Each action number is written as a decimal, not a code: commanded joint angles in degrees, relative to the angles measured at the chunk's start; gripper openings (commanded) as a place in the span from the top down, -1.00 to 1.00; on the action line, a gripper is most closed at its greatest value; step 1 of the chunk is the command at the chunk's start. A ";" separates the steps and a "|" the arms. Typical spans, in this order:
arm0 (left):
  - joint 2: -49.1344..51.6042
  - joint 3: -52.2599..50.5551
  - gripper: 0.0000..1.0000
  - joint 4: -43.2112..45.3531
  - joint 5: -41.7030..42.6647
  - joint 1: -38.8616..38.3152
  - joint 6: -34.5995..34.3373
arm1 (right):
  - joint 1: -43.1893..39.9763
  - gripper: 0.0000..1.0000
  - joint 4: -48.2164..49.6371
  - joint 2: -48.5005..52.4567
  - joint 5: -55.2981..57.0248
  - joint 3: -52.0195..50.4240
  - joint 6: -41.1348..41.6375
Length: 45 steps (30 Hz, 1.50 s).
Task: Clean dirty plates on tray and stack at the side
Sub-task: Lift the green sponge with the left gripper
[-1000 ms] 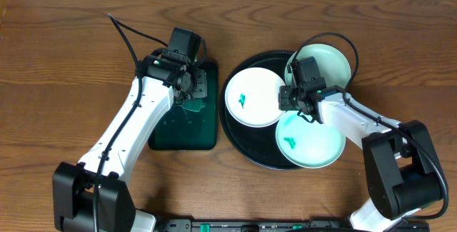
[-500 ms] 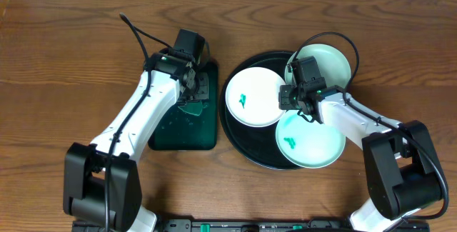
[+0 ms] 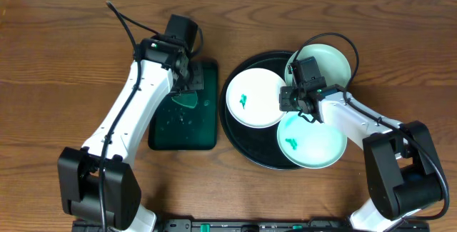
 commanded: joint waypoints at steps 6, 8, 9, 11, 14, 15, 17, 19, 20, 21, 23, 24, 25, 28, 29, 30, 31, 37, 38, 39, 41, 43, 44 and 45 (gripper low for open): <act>0.74 0.76 0.86 -0.48 -0.70 -0.52 0.52 | -0.04 0.78 -0.42 -1.07 0.48 0.59 -0.04; 0.74 0.76 0.86 -0.50 -0.70 -0.52 0.50 | -0.04 0.70 -0.15 -1.07 0.48 0.59 -0.04; 0.74 0.76 0.86 -0.52 -0.70 -0.52 0.52 | -0.04 0.65 -0.02 -1.07 0.48 0.59 -0.04; 0.74 0.66 0.86 -0.52 -0.70 -0.52 0.50 | -0.04 0.57 0.04 -1.07 0.48 0.59 -0.04; 0.74 0.15 0.85 -0.44 -0.70 -0.52 0.52 | -0.04 0.56 0.17 -1.07 0.48 0.59 -0.04; 0.74 -0.09 0.85 -0.44 -0.70 -0.52 0.52 | -0.04 0.56 0.22 -1.07 0.48 0.59 -0.04; 0.74 -0.61 0.86 -0.17 -0.70 -0.52 0.52 | -0.04 0.53 0.31 -1.07 0.48 0.59 -0.04; 0.74 -0.92 0.85 0.15 -0.72 -0.52 0.52 | -0.04 0.53 0.42 -1.07 0.48 0.59 -0.04; 0.74 -0.98 0.86 0.20 -0.72 -0.52 0.55 | -0.04 0.53 0.39 -1.07 0.48 0.59 -0.04; 0.74 -0.98 0.86 0.22 -0.72 -0.52 0.52 | -0.04 0.53 0.39 -1.07 0.48 0.59 -0.04; 0.74 -0.98 0.85 0.20 -0.72 -0.52 0.52 | -0.04 0.60 0.39 -1.07 0.50 0.59 -0.04; 0.74 -0.98 0.86 0.20 -0.72 -0.52 0.52 | -0.04 0.66 0.39 -1.07 0.48 0.59 -0.04; 0.74 -0.98 0.85 0.20 -0.70 -0.52 0.52 | -0.04 0.74 0.39 -1.07 0.48 0.59 -0.04; 0.74 -0.98 0.86 0.28 -0.72 -0.52 0.52 | -0.04 0.97 0.39 -1.07 0.48 0.59 -0.04; 0.74 -0.98 0.86 0.35 -0.72 -0.52 0.52 | -0.04 0.97 0.39 -1.07 0.48 0.59 -0.04; 0.74 -0.98 0.85 0.42 -0.72 -0.52 0.52 | -0.04 0.97 0.39 -1.07 0.48 0.59 -0.04; 0.74 -0.98 0.86 0.42 -0.72 -0.52 0.52 | -0.04 0.97 0.39 -1.07 0.48 0.59 -0.04; 0.74 -0.50 0.86 0.33 -1.95 -0.50 1.18 | -0.04 0.97 -0.04 -1.07 0.46 0.59 -0.02; 0.74 0.02 0.85 -0.13 -3.19 -0.50 1.18 | -0.04 0.97 -0.04 -1.07 0.46 0.59 -0.02; 0.74 0.61 0.85 -0.72 -4.37 -0.50 1.16 | -0.04 0.97 -0.04 -1.07 0.48 0.59 -0.02; 0.74 2.05 0.86 -1.97 -4.98 -0.50 1.16 | -0.04 0.97 -0.11 -1.07 0.46 0.59 0.00; 0.74 3.13 0.86 -3.08 -4.92 -0.52 1.14 | -0.04 0.97 -0.26 -1.07 0.46 0.59 0.09; 0.74 3.30 0.86 -3.30 -4.90 -0.52 1.16 | -0.02 0.97 -0.35 -1.07 0.46 0.59 0.20; 0.74 3.28 0.86 -3.30 -4.76 -0.52 1.16 | -0.02 0.97 -0.46 -1.07 0.46 0.59 0.20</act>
